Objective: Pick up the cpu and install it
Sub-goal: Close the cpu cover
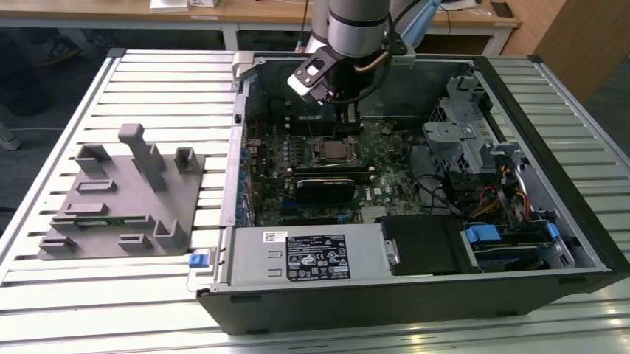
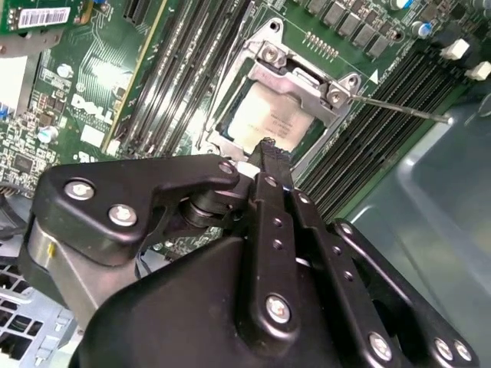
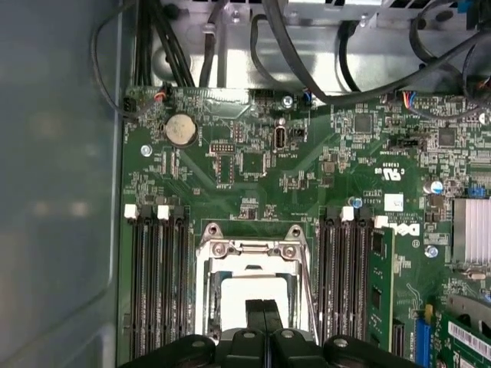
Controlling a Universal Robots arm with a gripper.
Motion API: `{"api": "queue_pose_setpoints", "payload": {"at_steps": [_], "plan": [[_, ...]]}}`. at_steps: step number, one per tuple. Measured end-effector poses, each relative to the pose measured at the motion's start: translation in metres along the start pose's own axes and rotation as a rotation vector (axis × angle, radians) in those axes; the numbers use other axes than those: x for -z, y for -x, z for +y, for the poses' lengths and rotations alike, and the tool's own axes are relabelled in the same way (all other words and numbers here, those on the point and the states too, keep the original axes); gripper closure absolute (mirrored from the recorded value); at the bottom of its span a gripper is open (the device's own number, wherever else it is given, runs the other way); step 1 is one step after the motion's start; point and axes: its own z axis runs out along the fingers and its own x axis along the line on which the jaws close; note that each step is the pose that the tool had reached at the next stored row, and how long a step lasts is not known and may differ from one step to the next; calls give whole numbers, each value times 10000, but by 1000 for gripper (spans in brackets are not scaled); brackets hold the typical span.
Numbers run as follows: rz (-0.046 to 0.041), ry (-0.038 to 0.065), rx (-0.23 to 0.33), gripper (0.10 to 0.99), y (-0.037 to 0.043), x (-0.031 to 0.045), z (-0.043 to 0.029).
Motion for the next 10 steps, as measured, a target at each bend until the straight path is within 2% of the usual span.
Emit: {"api": "queue_pose_setpoints", "payload": {"at_steps": [10], "plan": [[-1,0,3,980,20,-29,-36]]}}
